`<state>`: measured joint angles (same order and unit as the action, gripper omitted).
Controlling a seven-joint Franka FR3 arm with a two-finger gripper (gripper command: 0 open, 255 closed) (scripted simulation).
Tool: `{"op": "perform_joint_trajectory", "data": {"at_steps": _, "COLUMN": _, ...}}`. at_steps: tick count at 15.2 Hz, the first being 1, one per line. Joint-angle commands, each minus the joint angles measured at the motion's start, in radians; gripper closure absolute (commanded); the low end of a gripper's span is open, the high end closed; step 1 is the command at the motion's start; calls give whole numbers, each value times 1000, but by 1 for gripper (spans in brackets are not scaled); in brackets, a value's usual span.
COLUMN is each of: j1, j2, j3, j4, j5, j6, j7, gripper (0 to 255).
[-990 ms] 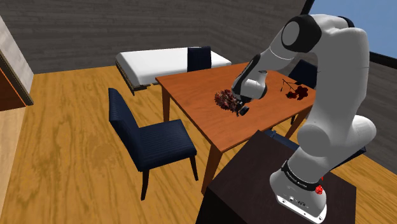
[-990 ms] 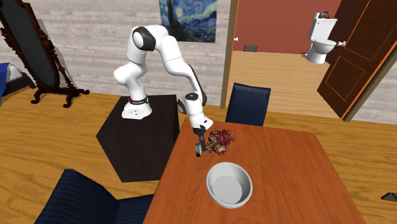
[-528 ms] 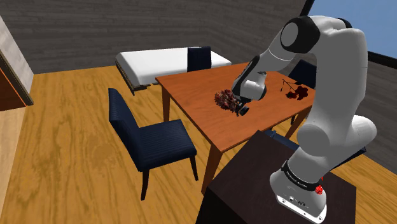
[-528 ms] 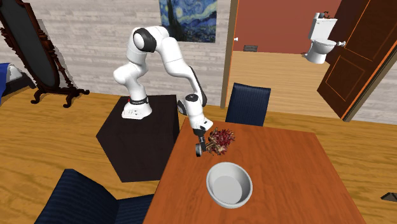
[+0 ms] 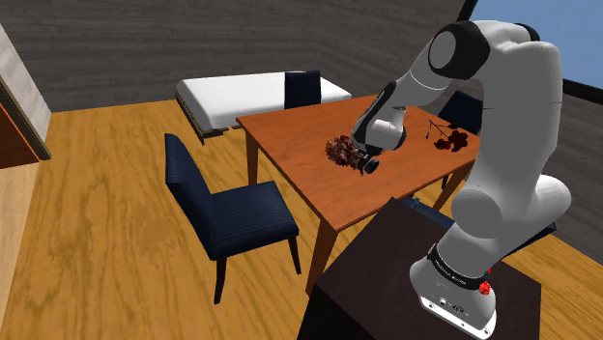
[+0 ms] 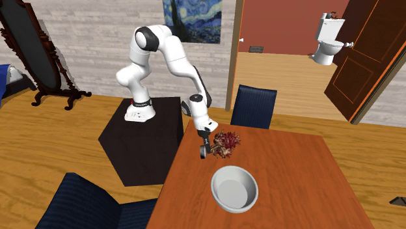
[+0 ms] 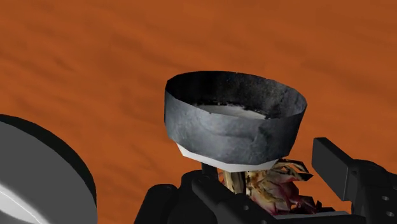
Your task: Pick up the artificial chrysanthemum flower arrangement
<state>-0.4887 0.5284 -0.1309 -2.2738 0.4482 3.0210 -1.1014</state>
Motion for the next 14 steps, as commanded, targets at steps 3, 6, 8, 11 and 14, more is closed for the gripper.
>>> {"op": "perform_joint_trajectory", "data": {"at_steps": 3, "j1": 33, "j2": -51, "j3": -41, "j4": -15, "j5": -21, "j6": -38, "j7": 21, "gripper": 255}}
{"op": "perform_joint_trajectory", "data": {"at_steps": 6, "j1": 62, "j2": -91, "j3": -75, "j4": -27, "j5": -43, "j6": -69, "j7": 41, "gripper": 255}}
{"op": "perform_joint_trajectory", "data": {"at_steps": 8, "j1": 80, "j2": -117, "j3": -97, "j4": -33, "j5": -60, "j6": -91, "j7": 56, "gripper": 255}}
{"op": "perform_joint_trajectory", "data": {"at_steps": 11, "j1": 107, "j2": -156, "j3": -130, "j4": -42, "j5": -89, "j6": -122, "j7": 81, "gripper": 255}}
{"op": "perform_joint_trajectory", "data": {"at_steps": 14, "j1": 117, "j2": -171, "j3": -143, "j4": -44, "j5": -101, "j6": -135, "j7": 91, "gripper": 255}}
